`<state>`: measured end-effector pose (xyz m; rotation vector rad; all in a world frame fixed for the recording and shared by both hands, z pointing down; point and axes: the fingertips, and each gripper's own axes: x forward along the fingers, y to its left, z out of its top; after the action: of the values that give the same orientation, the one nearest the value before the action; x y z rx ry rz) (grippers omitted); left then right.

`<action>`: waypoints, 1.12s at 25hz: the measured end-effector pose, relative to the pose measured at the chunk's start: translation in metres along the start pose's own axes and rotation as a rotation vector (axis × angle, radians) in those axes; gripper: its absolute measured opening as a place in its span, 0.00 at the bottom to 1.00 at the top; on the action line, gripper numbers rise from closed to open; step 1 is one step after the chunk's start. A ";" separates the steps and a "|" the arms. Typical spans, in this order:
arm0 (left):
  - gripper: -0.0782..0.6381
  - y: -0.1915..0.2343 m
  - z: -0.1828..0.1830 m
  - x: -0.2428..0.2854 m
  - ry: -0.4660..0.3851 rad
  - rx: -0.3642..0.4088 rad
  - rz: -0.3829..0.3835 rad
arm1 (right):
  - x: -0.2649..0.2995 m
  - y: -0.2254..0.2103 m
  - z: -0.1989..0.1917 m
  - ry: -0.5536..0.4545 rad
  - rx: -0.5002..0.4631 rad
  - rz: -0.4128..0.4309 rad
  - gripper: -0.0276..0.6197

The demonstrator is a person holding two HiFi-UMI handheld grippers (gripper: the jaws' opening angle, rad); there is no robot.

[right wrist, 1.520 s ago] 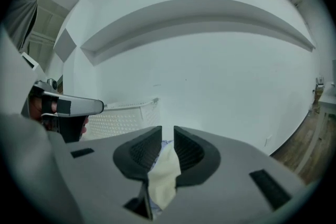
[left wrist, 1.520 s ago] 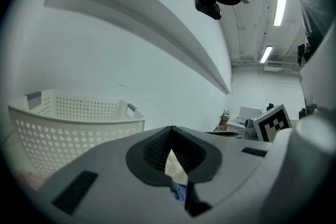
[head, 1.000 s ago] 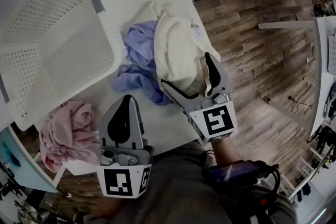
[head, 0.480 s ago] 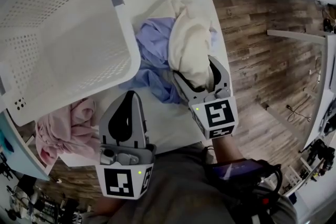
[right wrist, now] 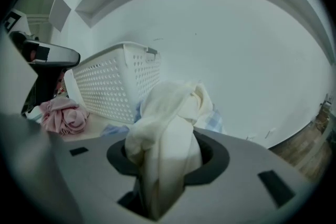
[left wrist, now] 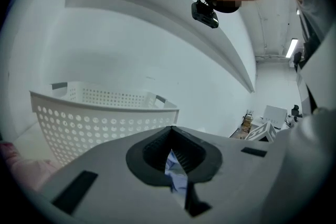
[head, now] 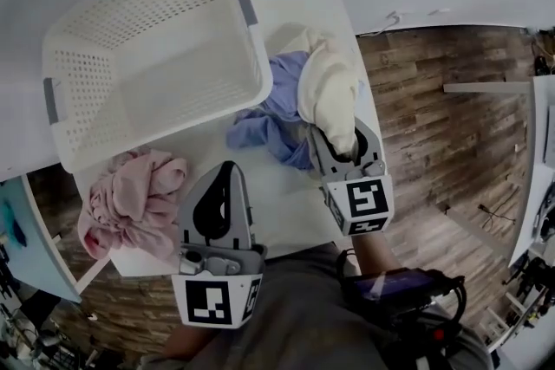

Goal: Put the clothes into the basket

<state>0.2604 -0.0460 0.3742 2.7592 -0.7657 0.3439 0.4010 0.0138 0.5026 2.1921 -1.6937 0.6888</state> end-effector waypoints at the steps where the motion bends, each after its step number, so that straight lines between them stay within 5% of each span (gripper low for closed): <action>1: 0.12 0.001 0.006 -0.008 -0.013 0.003 0.002 | -0.007 0.003 0.009 -0.023 -0.006 -0.007 0.32; 11: 0.12 0.005 0.078 -0.076 -0.225 0.040 -0.036 | -0.092 0.032 0.133 -0.279 -0.095 -0.101 0.31; 16: 0.12 0.010 0.103 -0.111 -0.301 0.052 -0.050 | -0.121 0.059 0.185 -0.385 -0.132 -0.085 0.31; 28: 0.12 0.084 0.141 -0.155 -0.455 0.017 0.096 | -0.131 0.139 0.326 -0.622 -0.279 0.001 0.31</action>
<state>0.1088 -0.0866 0.2115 2.8543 -1.0018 -0.2752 0.3054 -0.0776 0.1488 2.3293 -1.9078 -0.2635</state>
